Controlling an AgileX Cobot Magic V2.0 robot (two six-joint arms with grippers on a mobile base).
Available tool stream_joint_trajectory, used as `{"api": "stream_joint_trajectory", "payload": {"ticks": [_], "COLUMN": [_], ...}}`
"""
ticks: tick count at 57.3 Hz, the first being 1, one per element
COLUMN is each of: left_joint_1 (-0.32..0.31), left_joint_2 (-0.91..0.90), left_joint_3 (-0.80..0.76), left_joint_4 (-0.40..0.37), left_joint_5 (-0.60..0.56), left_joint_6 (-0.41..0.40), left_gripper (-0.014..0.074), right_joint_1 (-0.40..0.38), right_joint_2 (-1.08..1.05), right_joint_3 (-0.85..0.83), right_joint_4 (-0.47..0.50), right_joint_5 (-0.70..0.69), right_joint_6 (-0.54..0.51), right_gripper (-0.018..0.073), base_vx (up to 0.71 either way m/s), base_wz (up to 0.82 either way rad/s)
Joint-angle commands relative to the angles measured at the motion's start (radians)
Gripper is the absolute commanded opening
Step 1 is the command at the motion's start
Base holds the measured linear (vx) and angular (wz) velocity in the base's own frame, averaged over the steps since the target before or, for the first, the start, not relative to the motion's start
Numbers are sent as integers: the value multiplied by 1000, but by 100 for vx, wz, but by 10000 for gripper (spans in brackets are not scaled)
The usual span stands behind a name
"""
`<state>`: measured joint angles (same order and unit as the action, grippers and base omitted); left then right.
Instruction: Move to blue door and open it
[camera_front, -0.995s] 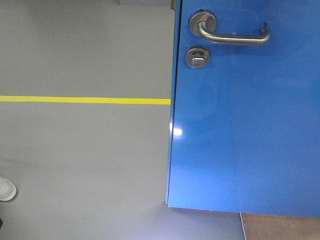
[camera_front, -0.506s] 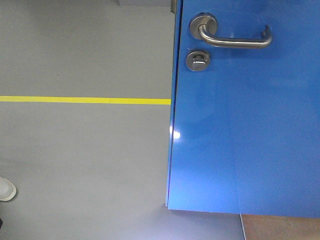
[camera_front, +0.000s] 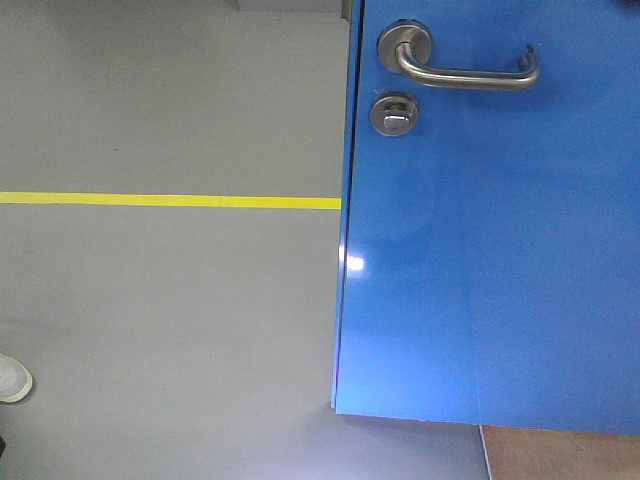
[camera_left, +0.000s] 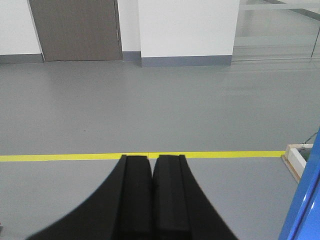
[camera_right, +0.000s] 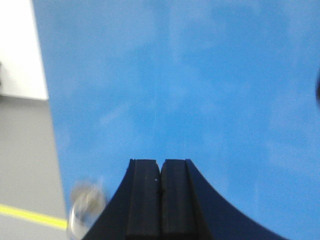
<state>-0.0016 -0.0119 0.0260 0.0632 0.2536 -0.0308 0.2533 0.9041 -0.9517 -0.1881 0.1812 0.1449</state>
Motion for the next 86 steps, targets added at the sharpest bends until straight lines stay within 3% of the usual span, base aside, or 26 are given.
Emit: {"api": "stream_joint_trajectory", "payload": {"ticks": [1, 14, 36, 40, 86], "left_joint_1": [-6, -6, -6, -6, -6], "left_joint_2": [-11, -11, -11, -11, -11], "left_joint_3": [-26, -26, -26, -26, -26], "left_joint_4": [-5, -5, -5, -6, -6], "left_joint_5": [-77, -77, -77, -77, -77], "left_joint_6": [-1, -1, -1, -1, -1], "left_gripper": [73, 73, 73, 73, 73], "right_joint_1": [-18, -117, -269, -267, -267], "right_joint_2": [-139, -482, -899, -929, -929], "right_joint_3": [174, 572, 984, 984, 984], "right_joint_4": [1, 138, 142, 137, 137], "right_joint_5": [-123, -105, -121, -69, -68], "right_joint_6": [-4, -3, -22, -30, -30], "right_gripper": [12, 12, 12, 12, 12], "base_vx": [0, 0, 0, 0, 0], "base_wz": [0, 0, 0, 0, 0]}}
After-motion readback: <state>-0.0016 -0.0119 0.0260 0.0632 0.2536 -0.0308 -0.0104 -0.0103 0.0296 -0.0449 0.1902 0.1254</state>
